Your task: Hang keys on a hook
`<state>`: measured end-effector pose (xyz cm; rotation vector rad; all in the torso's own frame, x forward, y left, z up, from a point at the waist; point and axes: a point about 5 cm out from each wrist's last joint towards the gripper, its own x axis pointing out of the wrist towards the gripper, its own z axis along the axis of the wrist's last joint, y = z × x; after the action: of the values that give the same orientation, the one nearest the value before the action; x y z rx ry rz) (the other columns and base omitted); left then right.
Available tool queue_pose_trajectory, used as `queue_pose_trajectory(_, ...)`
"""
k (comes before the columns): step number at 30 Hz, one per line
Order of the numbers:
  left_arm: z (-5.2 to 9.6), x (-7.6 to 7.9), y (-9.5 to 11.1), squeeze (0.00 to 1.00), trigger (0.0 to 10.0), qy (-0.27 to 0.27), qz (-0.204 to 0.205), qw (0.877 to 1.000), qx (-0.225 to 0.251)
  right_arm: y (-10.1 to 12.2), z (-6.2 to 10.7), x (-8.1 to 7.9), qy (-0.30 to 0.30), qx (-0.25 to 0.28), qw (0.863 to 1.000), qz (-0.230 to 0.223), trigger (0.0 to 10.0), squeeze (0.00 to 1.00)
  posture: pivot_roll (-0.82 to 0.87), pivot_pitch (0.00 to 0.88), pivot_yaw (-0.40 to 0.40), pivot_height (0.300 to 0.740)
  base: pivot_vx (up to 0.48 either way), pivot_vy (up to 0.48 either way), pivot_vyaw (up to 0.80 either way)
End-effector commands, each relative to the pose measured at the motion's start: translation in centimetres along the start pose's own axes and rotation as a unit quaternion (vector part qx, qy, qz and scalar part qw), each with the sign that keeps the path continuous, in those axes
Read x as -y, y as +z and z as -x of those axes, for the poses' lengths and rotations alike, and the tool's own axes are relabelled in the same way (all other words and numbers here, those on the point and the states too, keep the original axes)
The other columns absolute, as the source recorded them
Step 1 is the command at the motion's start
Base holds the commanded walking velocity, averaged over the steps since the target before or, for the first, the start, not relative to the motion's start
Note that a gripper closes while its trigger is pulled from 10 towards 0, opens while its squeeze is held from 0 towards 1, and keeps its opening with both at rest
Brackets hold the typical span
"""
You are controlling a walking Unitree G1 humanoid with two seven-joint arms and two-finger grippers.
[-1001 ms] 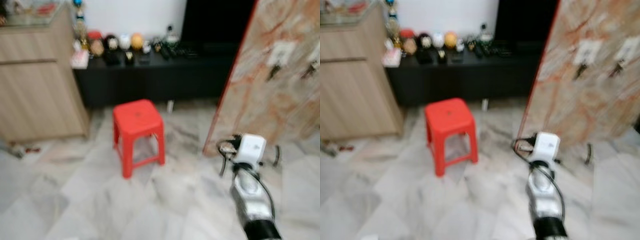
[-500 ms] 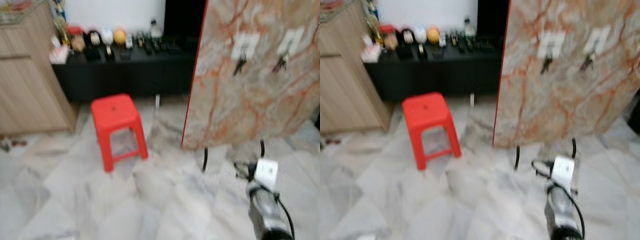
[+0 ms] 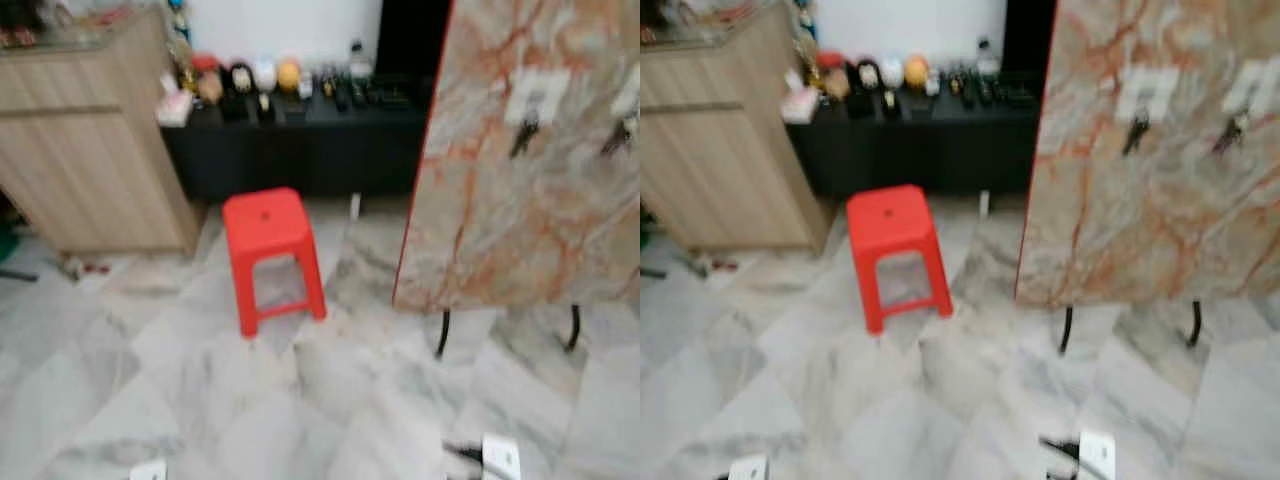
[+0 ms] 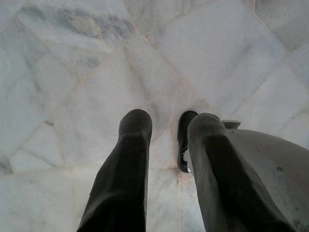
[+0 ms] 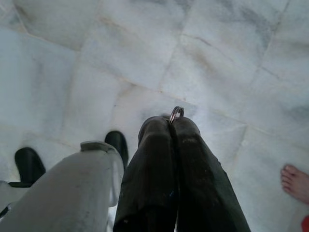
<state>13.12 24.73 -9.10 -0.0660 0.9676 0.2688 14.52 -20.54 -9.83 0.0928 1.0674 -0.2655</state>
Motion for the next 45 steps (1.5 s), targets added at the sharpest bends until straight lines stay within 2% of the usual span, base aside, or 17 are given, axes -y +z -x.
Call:
queue_pose_trajectory(1, 0.1, -0.2, -0.3, 0.0, 10.0, 0.003, 0.001, 1.0, -0.007, 0.6, -0.1, -0.5, 0.011, 0.01, 1.0, -0.001, 10.0, 0.0, -0.06, 0.0, -0.027, 0.74, 0.0, 0.0, 0.0)
queue_pose_trajectory(6, 0.1, -0.2, -0.3, 0.0, 10.0, -0.001, 0.009, 1.0, -0.006, 0.7, -0.1, -0.5, 0.029, 0.011, 0.999, 0.006, 10.0, 0.0, -0.06, 0.0, -0.032, 0.74, 0.0, 0.0, 0.0)
queue_pose_trajectory(15, 0.0, -0.4, 0.1, 0.0, 10.0, -0.002, 0.004, 1.0, -0.01, -1.4, 0.4, 3.2, 0.008, -0.018, 1.0, 0.012, 10.0, 0.0, -0.07, 0.0, -0.028, 0.74, 0.0, 0.0, 0.0)
queue_pose_trajectory(21, 0.0, -0.2, -0.2, 0.0, 10.0, -0.005, 0.002, 1.0, -0.012, -1.5, 0.5, 3.9, 0.007, -0.02, 1.0, 0.015, 10.0, 0.0, -0.07, 0.0, -0.026, 0.74, 0.0, 0.0, 0.0)
queue_pose_trajectory(26, 0.0, -0.2, -0.3, 0.0, 10.0, -0.008, -0.002, 1.0, -0.013, -1.4, 0.3, 2.0, 0.019, -0.019, 0.999, 0.019, 10.0, 0.0, -0.07, 0.0, -0.024, 0.74, 0.0, 0.0, 0.0)
queue_pose_trajectory(27, 0.1, -0.2, -0.3, 0.0, 10.0, -0.008, -0.003, 1.0, -0.014, -1.5, 0.2, 0.5, 0.027, -0.02, 0.999, 0.021, 10.0, 0.0, -0.07, 0.0, -0.025, 0.74, 0.0, 0.0, 0.0)
queue_pose_trajectory(33, 0.1, -0.2, -0.4, 0.0, 10.0, -0.009, -0.006, 1.0, -0.015, -1.6, 0.3, -1.9, 0.039, -0.019, 0.999, 0.022, 10.0, 0.0, -0.07, 0.0, -0.023, 0.74, 0.0, 0.0, 0.0)
queue_pose_trajectory(39, 0.1, -0.2, -0.6, 0.0, 10.0, -0.011, -0.009, 1.0, -0.018, -0.4, 0.1, -3.0, 0.038, -0.009, 0.999, 0.02, 10.0, 0.0, -0.08, 0.0, -0.02, 0.74, 0.0, 0.0, 0.0)
queue_pose_trajectory(45, 0.2, -0.2, -0.7, 0.0, 10.0, -0.012, -0.012, 1.0, -0.021, 0.4, -0.1, -1.9, 0.029, -0.004, 0.999, 0.017, 10.0, 0.0, -0.08, 0.0, -0.017, 0.74, 0.0, 0.0, 0.0)
